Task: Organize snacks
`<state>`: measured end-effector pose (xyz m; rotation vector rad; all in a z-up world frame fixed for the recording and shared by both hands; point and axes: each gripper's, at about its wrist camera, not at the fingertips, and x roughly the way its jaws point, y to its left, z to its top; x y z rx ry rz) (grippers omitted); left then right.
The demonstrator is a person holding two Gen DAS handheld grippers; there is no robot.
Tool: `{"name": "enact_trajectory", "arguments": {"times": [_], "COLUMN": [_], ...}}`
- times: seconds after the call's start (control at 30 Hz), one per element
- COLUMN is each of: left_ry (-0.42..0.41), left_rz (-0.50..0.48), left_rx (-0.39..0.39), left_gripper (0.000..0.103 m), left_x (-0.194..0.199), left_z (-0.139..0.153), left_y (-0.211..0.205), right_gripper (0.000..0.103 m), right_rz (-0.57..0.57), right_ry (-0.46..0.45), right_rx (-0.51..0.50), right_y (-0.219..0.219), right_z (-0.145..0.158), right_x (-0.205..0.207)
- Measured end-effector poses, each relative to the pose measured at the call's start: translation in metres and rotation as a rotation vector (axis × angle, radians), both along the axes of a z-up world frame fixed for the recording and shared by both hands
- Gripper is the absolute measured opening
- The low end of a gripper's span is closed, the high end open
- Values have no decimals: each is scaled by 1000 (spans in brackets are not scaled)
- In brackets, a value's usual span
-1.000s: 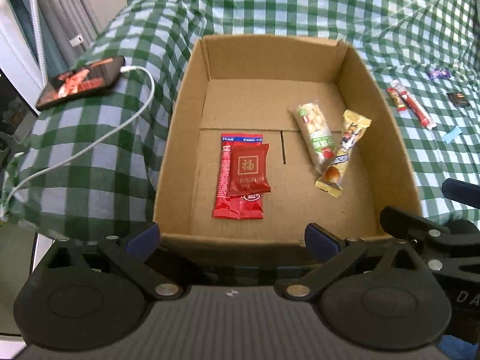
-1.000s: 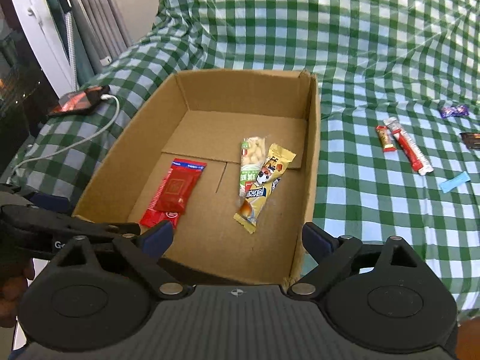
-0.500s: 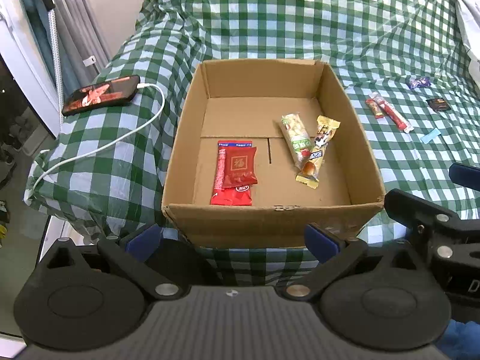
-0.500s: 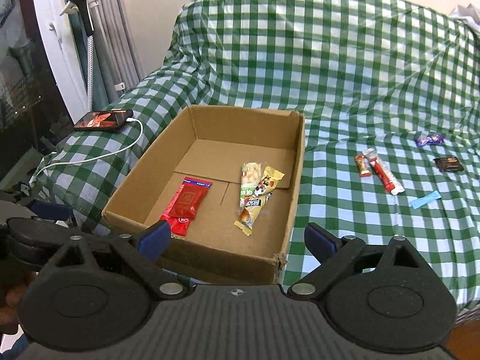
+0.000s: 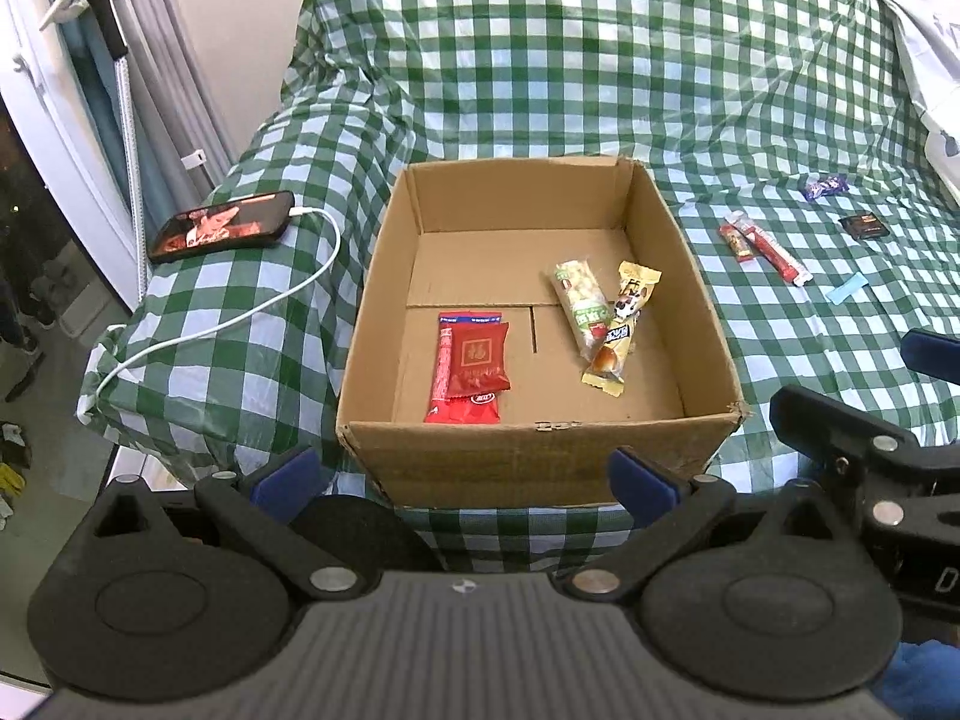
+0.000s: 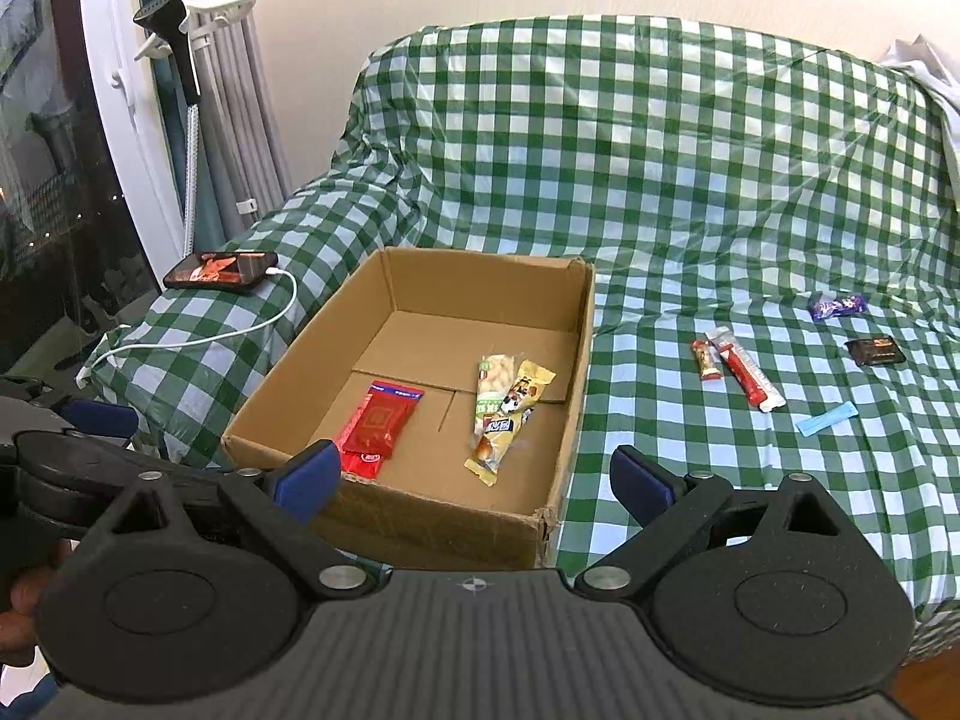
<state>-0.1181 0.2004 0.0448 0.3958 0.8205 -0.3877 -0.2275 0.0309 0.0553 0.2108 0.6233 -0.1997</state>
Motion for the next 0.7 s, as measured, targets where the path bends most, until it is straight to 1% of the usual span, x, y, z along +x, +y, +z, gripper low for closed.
{"name": "enact_trajectory", "arguments": {"times": [0.33,0.7], "left_ry": [-15,-15], "left_rz": [0,1], "left_rx": [-10,-21], "left_gripper": [103,103], "left_x": [-9,-12], "left_z": [6,8], "left_y": [5,10], "right_gripper": [97,99], "right_rz": [1,2], "right_ry": [-19,-20], "right_rx": [-11,-17], "right_y": [5,8], "right_z": [6,8], "right_x": [-9,-11]}}
